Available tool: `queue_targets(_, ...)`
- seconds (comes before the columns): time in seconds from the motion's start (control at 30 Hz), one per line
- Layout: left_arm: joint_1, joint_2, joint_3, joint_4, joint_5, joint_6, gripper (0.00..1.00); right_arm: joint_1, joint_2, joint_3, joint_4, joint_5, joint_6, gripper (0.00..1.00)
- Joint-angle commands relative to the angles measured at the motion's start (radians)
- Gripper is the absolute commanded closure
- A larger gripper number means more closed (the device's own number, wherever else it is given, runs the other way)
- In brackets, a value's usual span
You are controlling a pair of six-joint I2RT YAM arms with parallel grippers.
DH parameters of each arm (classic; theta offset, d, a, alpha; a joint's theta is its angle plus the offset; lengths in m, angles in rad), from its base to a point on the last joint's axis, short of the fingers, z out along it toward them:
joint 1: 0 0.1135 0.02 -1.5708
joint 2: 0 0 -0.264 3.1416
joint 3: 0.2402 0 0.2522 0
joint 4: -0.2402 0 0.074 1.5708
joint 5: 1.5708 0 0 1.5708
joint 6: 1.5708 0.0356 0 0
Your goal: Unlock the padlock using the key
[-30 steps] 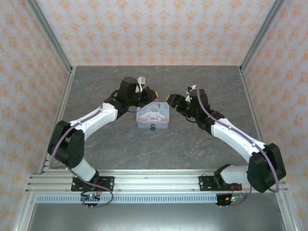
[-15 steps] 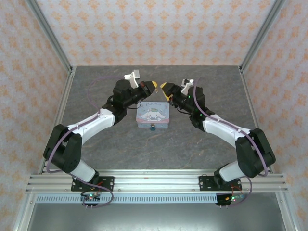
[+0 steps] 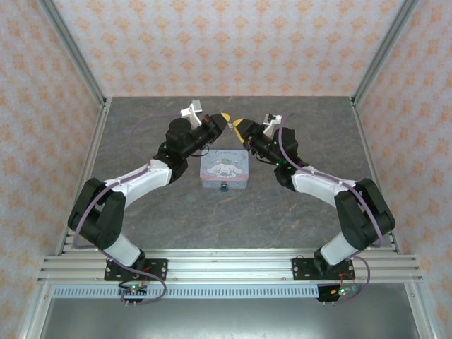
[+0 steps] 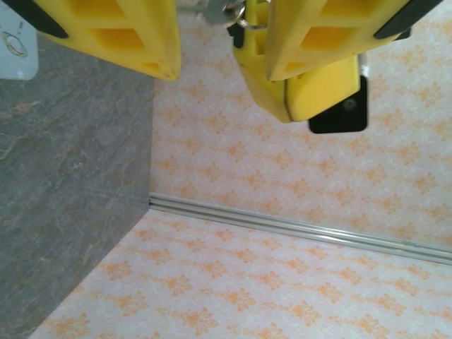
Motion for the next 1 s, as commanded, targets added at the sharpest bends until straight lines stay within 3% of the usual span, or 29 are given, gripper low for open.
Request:
queue_targets(0.0,0.008,0.011,-0.006,0.065,-0.017,-0.025,1.0,-0.003,0.011,0.023,0.102,-0.021,0.006,0.66)
queue_targets(0.97,0.009,0.062,0.007,0.077,-0.02,-0.069,1.0,-0.002,0.083,0.021,0.213,-0.098,0.047,0.79)
